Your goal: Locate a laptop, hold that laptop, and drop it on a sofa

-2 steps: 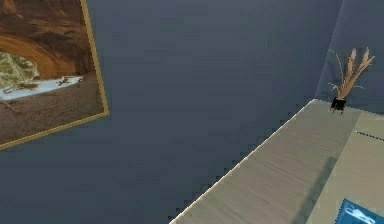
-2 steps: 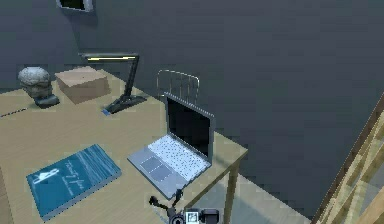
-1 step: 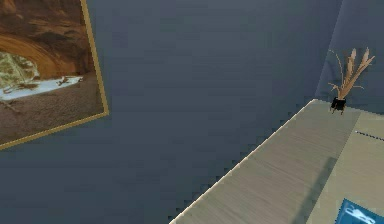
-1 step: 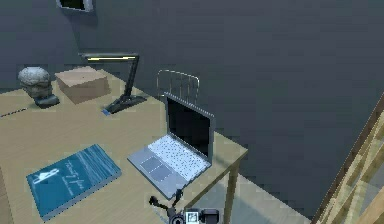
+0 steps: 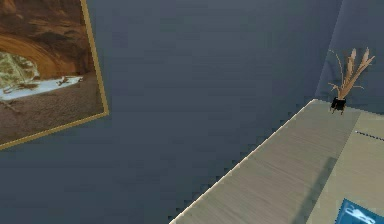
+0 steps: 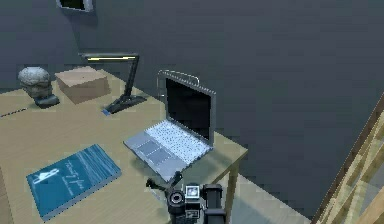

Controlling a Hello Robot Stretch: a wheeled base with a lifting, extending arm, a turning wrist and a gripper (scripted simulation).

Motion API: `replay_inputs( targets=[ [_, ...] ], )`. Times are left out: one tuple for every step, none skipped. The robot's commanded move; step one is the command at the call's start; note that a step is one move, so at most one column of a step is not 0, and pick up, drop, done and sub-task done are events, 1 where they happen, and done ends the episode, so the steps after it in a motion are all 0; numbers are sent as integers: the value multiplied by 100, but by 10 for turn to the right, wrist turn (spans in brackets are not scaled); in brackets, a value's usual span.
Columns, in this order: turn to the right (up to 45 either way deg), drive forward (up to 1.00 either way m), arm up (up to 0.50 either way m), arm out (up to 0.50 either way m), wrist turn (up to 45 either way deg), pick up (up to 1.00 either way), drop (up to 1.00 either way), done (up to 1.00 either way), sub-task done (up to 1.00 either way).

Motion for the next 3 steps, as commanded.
replay_inputs(
  targets=[
    [0, 0, 26, 0, 0, 0, 0, 0, 0],
    [0, 0, 0, 0, -450, 0, 0, 0, 0],
    [0, 0, 0, 0, -450, 0, 0, 0, 0]
  ],
)
